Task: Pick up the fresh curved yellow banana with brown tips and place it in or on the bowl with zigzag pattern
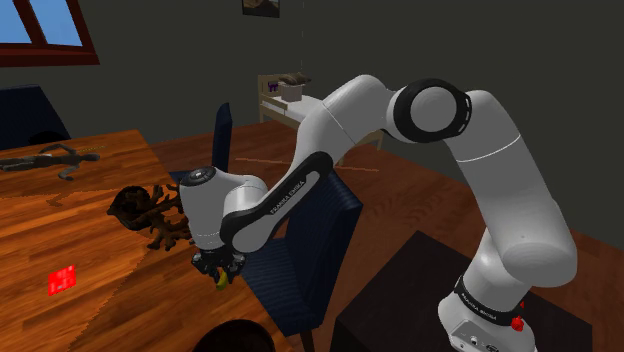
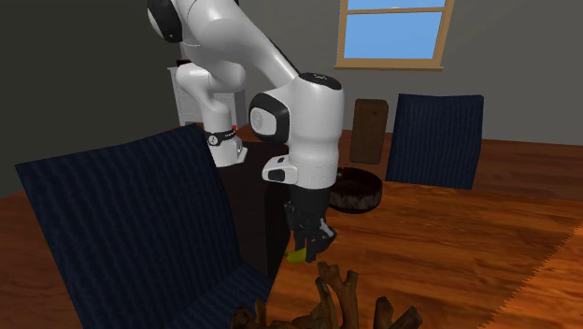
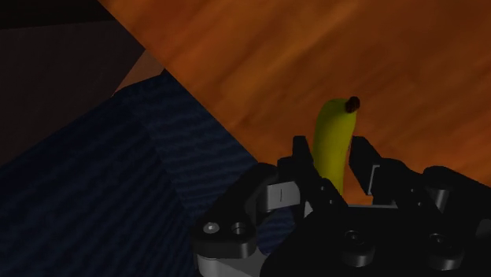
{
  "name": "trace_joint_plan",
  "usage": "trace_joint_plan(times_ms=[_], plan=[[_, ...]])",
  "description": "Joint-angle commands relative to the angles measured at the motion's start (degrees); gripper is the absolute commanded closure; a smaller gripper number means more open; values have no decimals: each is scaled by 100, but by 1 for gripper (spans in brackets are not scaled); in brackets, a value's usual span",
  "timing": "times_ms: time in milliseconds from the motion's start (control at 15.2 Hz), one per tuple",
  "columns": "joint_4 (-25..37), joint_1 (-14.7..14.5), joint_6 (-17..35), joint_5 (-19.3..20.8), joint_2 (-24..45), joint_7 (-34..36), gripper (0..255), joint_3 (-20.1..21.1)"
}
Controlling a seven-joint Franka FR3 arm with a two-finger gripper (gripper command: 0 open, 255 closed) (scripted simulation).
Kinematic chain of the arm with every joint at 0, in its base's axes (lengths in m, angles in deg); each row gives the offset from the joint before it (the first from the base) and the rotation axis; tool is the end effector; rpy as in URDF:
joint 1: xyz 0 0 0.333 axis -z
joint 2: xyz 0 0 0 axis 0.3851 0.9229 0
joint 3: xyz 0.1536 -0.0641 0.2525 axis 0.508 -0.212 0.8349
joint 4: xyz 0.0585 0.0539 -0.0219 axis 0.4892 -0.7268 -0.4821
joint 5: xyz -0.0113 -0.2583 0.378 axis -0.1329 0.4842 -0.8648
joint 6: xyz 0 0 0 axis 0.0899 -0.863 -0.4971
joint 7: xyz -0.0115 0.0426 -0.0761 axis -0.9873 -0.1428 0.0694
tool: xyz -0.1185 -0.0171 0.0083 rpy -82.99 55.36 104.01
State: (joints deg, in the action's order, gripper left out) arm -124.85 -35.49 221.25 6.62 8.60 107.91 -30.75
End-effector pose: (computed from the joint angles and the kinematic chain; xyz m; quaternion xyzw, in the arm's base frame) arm 0.5366 0.4609 0.1387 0.9226 -0.3848 0.0218 0.0136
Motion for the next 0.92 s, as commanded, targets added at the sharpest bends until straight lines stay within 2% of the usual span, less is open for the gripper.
trace_joint_plan(times_ms=[0,462,858], plan=[[0,0,0,0,0,0,255,0],[0,0,0,0,1,0,255,0],[-19,107,-270,-181,-305,-113,255,156]])
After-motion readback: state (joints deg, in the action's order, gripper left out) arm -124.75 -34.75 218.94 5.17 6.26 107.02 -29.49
